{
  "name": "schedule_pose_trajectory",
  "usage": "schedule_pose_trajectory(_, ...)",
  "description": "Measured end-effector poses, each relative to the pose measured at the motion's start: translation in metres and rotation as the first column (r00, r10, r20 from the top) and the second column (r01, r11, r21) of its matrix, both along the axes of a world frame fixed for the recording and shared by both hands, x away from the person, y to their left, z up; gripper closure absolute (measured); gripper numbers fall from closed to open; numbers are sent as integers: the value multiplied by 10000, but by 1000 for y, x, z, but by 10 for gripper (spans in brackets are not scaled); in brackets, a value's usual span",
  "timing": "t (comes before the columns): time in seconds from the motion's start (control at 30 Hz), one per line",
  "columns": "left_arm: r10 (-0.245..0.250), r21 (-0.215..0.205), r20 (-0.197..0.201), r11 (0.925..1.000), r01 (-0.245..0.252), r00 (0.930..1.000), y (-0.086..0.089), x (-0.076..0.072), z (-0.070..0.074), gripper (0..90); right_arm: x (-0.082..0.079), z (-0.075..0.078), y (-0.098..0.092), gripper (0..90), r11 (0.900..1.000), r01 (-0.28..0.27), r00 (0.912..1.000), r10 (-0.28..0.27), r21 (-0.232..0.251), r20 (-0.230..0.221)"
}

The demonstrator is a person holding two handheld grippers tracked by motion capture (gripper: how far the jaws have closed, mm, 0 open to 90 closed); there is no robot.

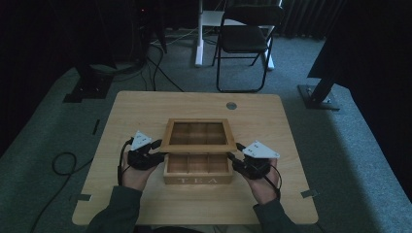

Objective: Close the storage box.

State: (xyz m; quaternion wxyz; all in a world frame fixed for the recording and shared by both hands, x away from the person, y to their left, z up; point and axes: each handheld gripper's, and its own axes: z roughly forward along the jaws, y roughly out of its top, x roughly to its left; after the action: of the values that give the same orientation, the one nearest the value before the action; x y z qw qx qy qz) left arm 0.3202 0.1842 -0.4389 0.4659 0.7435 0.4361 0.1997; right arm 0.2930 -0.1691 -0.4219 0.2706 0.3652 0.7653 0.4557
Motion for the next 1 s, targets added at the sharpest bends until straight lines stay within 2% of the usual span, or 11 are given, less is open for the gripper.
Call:
schedule_pose_trajectory(0.33, -54, -110, -168, 9999, 52, 9998, 5, -10, -3, 507, -3, -5, 1, 550, 10000, 17, 9999, -18, -56, -100)
schedule_pose_trajectory(0.6, -82, -199, -152, 9998, 79, 9999, 9, -18, -4, 491, -4, -7, 1, 549, 10000, 21, 9999, -22, -89, -111)
schedule_pose_trajectory(0.87, -148, -209, -83, 9997, 146, 9999, 8, -25, -4, 472, -6, -10, 2, 549, 9998, 61, 9999, -63, -184, -139)
schedule_pose_trajectory(1.0, -232, -153, 102, 9996, 233, 9997, 5, -28, -4, 472, -6, -11, 2, 549, 9998, 63, 9998, -66, -203, -161)
